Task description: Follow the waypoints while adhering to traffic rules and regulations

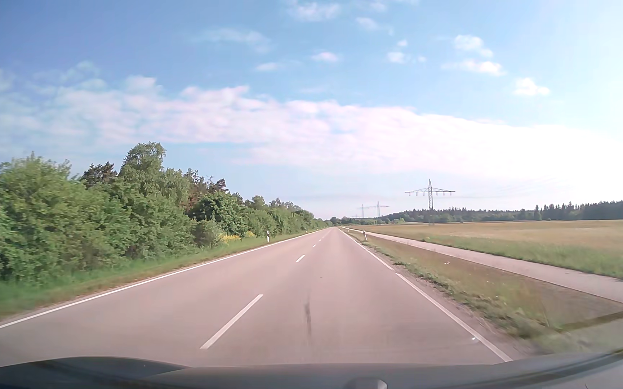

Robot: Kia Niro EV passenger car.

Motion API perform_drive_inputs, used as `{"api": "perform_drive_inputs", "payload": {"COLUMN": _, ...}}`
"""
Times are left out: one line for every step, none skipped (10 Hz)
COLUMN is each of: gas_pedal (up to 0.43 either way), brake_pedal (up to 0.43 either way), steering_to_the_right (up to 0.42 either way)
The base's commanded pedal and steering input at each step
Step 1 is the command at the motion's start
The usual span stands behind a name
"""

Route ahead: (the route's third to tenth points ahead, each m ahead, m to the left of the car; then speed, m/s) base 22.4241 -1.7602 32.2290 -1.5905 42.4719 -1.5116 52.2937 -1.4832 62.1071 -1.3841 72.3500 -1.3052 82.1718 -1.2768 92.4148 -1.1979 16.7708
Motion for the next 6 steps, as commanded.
{"api": "perform_drive_inputs", "payload": {"gas_pedal": 0.197, "brake_pedal": 0.000, "steering_to_the_right": -0.003}}
{"api": "perform_drive_inputs", "payload": {"gas_pedal": 0.197, "brake_pedal": 0.000, "steering_to_the_right": -0.003}}
{"api": "perform_drive_inputs", "payload": {"gas_pedal": 0.197, "brake_pedal": 0.000, "steering_to_the_right": -0.003}}
{"api": "perform_drive_inputs", "payload": {"gas_pedal": 0.197, "brake_pedal": 0.000, "steering_to_the_right": -0.003}}
{"api": "perform_drive_inputs", "payload": {"gas_pedal": 0.197, "brake_pedal": 0.000, "steering_to_the_right": -0.003}}
{"api": "perform_drive_inputs", "payload": {"gas_pedal": 0.197, "brake_pedal": 0.000, "steering_to_the_right": -0.003}}
